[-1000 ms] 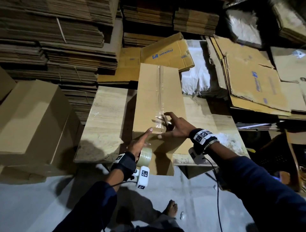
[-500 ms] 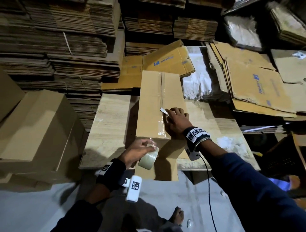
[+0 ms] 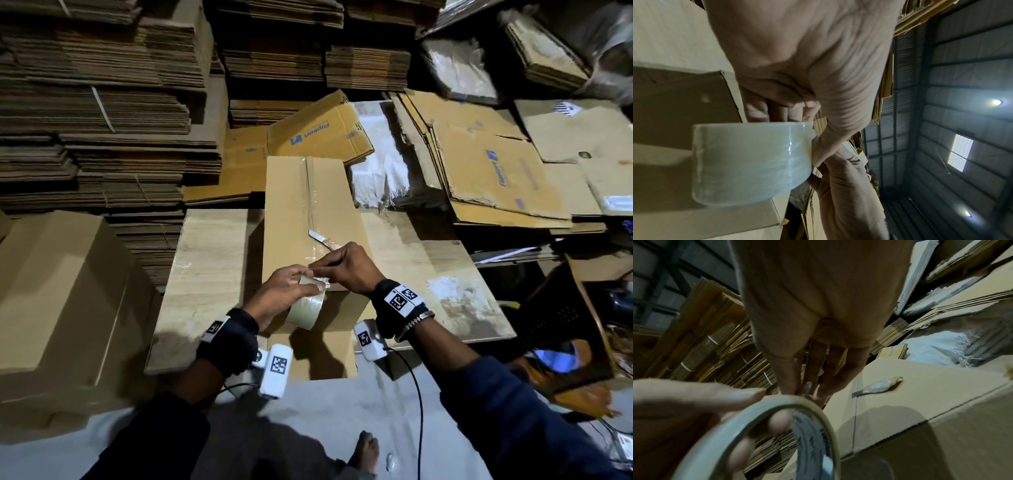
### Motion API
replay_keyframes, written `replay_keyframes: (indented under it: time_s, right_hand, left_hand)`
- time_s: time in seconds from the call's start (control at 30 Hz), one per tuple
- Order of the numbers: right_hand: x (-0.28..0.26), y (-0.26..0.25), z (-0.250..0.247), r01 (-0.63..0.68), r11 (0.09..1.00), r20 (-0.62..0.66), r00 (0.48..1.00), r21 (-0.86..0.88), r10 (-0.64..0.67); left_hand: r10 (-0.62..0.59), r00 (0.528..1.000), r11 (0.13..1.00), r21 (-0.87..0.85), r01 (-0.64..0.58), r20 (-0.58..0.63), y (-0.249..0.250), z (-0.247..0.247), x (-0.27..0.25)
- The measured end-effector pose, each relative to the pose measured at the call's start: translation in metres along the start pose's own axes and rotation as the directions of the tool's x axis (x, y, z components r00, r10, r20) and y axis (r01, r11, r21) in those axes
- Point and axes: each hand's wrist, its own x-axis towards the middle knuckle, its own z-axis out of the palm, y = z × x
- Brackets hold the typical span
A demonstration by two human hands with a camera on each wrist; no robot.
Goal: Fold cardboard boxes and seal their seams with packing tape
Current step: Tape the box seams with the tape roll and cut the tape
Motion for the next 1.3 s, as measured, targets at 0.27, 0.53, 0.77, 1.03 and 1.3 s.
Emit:
replay_keyframes:
  time_s: [0.27,0.53,0.77,1.03,1.3]
  right_hand:
    - [-0.015,0.016,-0.024,-0.087,0.984,-0.3,0.945,0.158,0.132]
    - [-0.037,0.047,-0.023,-0.157,0.858,-0.319,0.884,0.489,0.343]
    - [-0.068,0.102,-0.069,-0.171,0.808,-0.474,0.734,0.563,0.486]
    - [-0.067,0.114,-0.04,-0.188,0.723,-0.382,0.746,0.665,0.545]
    - [-0.063,0.126,-0.01,-0.272,0.739,-0.435,0.665,0.616,0.607]
  left_hand:
    - [0.166,0.986,0.985,0.046,-0.167,0.036,0.008,0.004,0.009]
    - [0.311,0.95,0.881,0.366,-0.301,0.031,0.01,-0.02,-0.001]
    - [0.278,0.959,0.792,0.579,-0.194,-0.058,-0.008,-0.112,-0.002]
    - [0.219,0.969,0.807,0.58,-0.112,-0.117,-0.044,-0.135,0.01]
    - [0.229,0.97,0.787,0.603,-0.134,-0.084,-0.098,-0.129,0.031]
